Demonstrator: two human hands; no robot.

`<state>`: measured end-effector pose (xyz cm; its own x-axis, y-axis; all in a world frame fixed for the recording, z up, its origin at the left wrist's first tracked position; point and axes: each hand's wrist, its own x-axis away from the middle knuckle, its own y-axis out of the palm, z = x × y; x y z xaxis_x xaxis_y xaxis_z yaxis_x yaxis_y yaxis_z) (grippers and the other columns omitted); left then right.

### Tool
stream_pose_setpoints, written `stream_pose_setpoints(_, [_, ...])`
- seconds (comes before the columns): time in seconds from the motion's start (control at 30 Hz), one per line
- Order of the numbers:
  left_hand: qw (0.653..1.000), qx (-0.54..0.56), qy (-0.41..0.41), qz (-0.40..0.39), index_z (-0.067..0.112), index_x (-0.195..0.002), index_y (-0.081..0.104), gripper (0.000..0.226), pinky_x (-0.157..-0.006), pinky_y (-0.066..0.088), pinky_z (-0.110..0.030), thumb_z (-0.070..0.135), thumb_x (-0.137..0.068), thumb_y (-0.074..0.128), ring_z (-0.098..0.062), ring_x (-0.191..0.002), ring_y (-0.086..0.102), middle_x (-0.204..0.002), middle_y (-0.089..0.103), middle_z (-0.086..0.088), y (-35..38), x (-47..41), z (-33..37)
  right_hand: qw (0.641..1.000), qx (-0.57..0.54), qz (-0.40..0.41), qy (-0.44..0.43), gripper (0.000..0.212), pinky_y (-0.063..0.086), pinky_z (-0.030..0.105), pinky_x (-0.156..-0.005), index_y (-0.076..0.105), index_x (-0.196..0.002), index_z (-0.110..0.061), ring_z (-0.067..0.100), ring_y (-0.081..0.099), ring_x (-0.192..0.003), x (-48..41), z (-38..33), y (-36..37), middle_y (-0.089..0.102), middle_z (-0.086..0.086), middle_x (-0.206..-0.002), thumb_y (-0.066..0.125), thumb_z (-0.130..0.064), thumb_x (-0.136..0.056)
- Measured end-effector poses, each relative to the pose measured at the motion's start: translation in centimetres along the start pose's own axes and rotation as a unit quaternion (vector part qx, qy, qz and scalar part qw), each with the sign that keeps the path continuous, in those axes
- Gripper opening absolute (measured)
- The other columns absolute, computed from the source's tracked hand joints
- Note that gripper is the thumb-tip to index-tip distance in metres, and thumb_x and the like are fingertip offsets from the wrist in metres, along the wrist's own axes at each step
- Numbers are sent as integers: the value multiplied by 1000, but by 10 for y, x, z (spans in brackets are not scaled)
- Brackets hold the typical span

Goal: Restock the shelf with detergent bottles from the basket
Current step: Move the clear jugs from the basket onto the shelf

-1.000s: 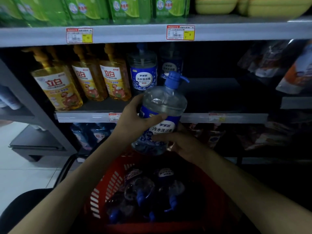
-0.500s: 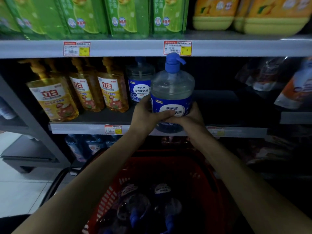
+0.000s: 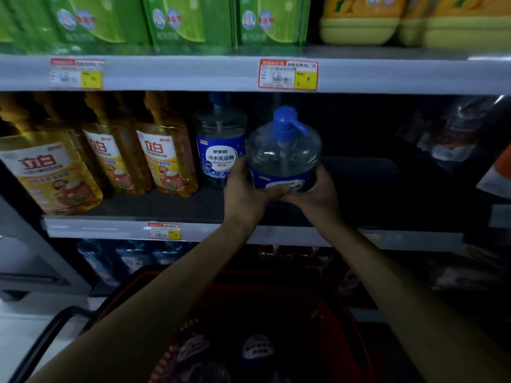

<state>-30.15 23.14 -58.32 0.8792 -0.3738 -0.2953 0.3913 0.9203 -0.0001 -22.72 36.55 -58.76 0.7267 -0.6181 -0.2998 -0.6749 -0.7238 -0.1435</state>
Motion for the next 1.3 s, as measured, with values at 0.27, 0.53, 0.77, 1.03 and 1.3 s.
stream_pose_setpoints(0.27, [998, -47, 6, 51, 19, -131, 59, 90, -85, 64, -43, 36, -51, 98, -14, -106, 73, -119, 75, 5, 29, -45, -17, 999, -16, 0, -31, 84, 55, 16, -81, 54, -141, -11, 6, 66, -109, -51, 33, 1, 68, 3, -125, 89, 2, -66])
stream_pose_setpoints(0.53, [990, -103, 7, 96, 26, -124, 61, 86, -83, 64, -46, 54, -49, 93, -11, -100, 74, -112, 76, 12, 39, -70, -22, 999, -19, -21, -24, 85, 60, 41, -92, 53, -141, -10, 20, 68, -114, -82, 41, 7, 69, 9, -127, 90, -7, -65])
stream_pose_setpoints(0.77, [983, -132, 0, 128, 23, -119, 67, 70, -82, 64, -44, 47, -59, 94, -10, -95, 75, -108, 77, 10, 40, -70, -24, 999, -12, -38, -20, 83, 59, 48, -91, 56, -133, -10, 23, 68, -112, -90, 44, 14, 69, 9, -124, 88, -29, -59])
stream_pose_setpoints(1.03, [984, -126, -3, 129, 17, -128, 63, 62, -86, 64, -43, 26, -73, 90, -13, -102, 74, -118, 75, 3, 42, -65, -25, 1000, -5, -21, 9, 94, 58, 50, -94, 49, -145, -21, 22, 65, -119, -83, 44, 20, 65, 6, -133, 86, -35, -60])
stream_pose_setpoints(1.3, [966, -254, -17, 43, 24, -136, 55, 56, -98, 57, -49, 35, -86, 77, -20, -119, 66, -131, 69, 1, 17, -28, -10, 995, 55, -31, 71, 101, 53, 40, -101, 38, -154, -24, 23, 60, -124, -41, 16, 3, 61, 7, -138, 88, -2, -69])
